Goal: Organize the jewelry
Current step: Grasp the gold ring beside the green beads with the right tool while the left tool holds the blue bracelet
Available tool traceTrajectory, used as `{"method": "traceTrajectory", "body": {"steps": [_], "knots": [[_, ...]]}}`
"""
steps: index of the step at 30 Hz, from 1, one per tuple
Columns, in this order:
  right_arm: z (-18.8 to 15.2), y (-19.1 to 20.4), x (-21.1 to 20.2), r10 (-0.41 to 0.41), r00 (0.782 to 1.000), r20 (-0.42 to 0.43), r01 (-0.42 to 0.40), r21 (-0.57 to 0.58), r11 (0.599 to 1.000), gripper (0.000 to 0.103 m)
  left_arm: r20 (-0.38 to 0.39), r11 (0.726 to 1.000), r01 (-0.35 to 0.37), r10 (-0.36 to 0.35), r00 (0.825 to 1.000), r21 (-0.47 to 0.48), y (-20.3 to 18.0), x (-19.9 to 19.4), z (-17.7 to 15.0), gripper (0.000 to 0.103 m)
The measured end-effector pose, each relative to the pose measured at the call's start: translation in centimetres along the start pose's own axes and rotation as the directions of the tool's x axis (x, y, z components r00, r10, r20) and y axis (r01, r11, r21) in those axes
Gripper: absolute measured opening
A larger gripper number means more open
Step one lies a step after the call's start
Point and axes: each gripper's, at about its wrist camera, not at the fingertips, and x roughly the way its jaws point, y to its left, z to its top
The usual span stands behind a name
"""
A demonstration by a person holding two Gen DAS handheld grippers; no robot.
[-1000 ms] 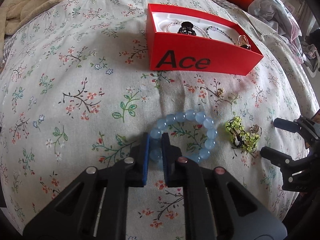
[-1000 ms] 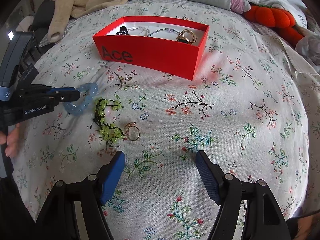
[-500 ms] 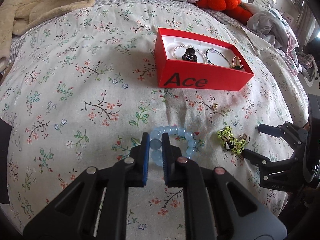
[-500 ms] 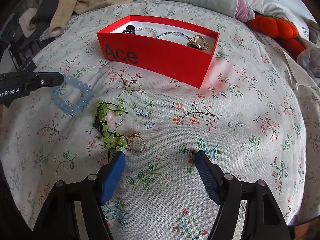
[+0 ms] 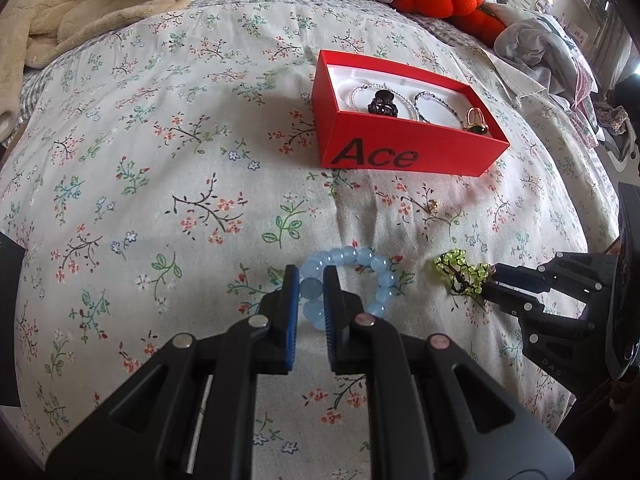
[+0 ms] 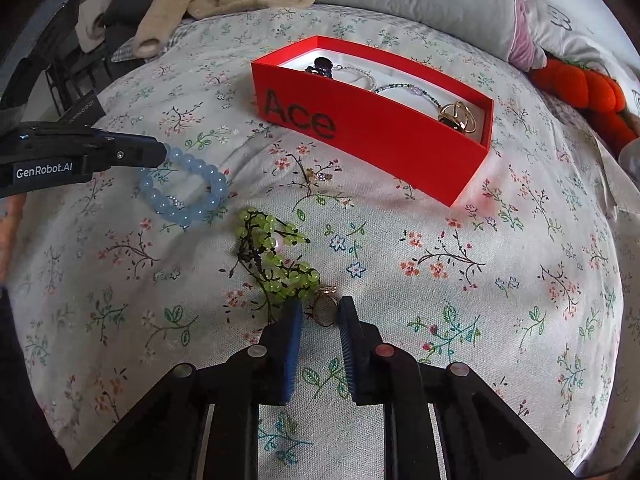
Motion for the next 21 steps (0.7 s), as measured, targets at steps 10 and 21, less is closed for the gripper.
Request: {"method": "traceTrajectory", "body": {"steps": [10, 21], "knots": [[-0.2, -1.6, -0.7, 0.043, 0.999, -0.009, -0.042, 0.073, 0.996, 0.004, 0.014, 1.000, 0.008, -0.008, 1.000, -0.004, -0.1, -0.4, 0.2, 0.013], [-0.2, -2.5, -1.6, 0.046, 0.999, 0.014, -0.047, 0.109, 0.993, 0.004, 0.020, 1.000, 0.012, -0.012, 1.000, -0.005, -0.1, -0.7, 0.2, 0.013]]}}
